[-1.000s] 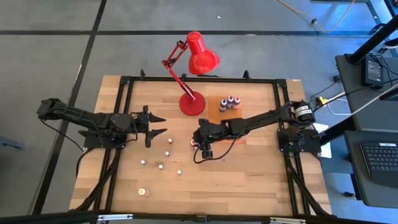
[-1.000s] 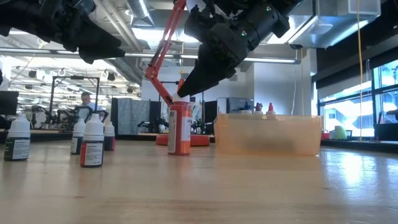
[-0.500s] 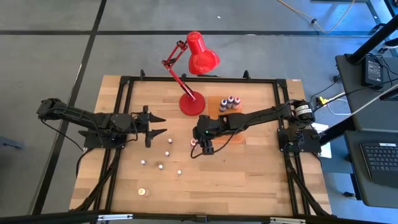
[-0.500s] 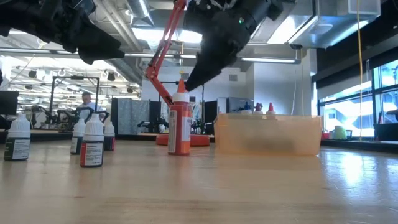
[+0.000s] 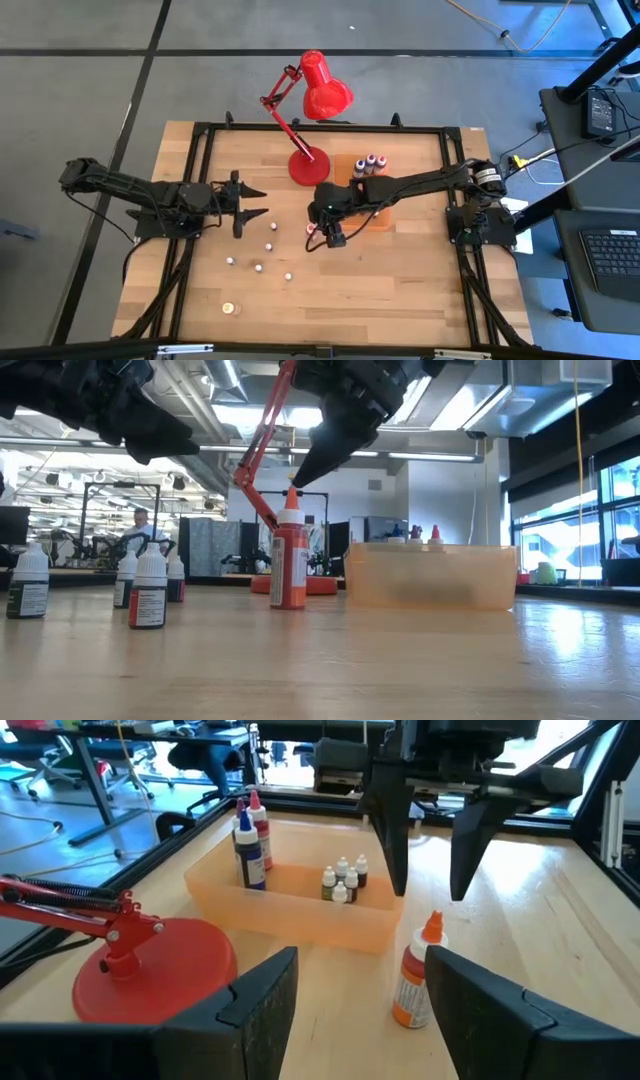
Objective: Pick & Place food coloring
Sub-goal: Put the large orange food coloring bottle into the orange bin
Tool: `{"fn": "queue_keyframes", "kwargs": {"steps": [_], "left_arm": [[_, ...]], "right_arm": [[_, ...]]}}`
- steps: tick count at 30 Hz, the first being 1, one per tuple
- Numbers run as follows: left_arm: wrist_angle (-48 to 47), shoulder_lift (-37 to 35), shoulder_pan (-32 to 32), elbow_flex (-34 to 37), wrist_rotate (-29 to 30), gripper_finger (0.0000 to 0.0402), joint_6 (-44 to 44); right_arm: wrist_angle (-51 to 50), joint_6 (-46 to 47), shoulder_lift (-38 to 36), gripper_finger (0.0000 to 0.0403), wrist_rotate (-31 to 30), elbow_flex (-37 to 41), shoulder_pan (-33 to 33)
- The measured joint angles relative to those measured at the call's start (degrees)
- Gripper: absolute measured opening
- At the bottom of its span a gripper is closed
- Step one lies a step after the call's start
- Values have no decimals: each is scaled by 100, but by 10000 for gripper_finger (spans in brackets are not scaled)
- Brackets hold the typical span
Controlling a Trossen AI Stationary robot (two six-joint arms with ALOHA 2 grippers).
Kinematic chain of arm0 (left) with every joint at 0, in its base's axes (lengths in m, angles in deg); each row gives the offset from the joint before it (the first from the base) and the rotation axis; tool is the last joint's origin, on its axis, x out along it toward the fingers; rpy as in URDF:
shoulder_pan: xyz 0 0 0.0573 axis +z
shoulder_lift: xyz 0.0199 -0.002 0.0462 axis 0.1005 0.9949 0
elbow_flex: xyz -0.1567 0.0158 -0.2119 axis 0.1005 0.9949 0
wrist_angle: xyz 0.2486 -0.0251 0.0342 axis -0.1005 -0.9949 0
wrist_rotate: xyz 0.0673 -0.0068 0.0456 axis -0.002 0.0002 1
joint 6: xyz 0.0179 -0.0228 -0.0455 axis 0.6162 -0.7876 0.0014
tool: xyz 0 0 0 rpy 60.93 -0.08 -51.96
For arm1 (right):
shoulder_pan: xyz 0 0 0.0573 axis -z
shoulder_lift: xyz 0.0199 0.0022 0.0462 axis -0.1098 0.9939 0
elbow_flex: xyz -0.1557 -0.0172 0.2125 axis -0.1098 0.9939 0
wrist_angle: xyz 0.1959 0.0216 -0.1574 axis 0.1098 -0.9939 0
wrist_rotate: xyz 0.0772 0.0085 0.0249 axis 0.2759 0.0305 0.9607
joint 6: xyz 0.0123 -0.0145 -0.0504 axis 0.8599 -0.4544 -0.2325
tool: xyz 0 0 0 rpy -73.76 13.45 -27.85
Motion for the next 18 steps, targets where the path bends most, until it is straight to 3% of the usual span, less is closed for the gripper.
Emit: {"fn": "queue_keyframes", "kwargs": {"steps": [18], "left_arm": [[-143, 0, 0, 2, 2, 213, -93]], "right_arm": [[315, -42, 433, 203, -30, -2, -2]]}}
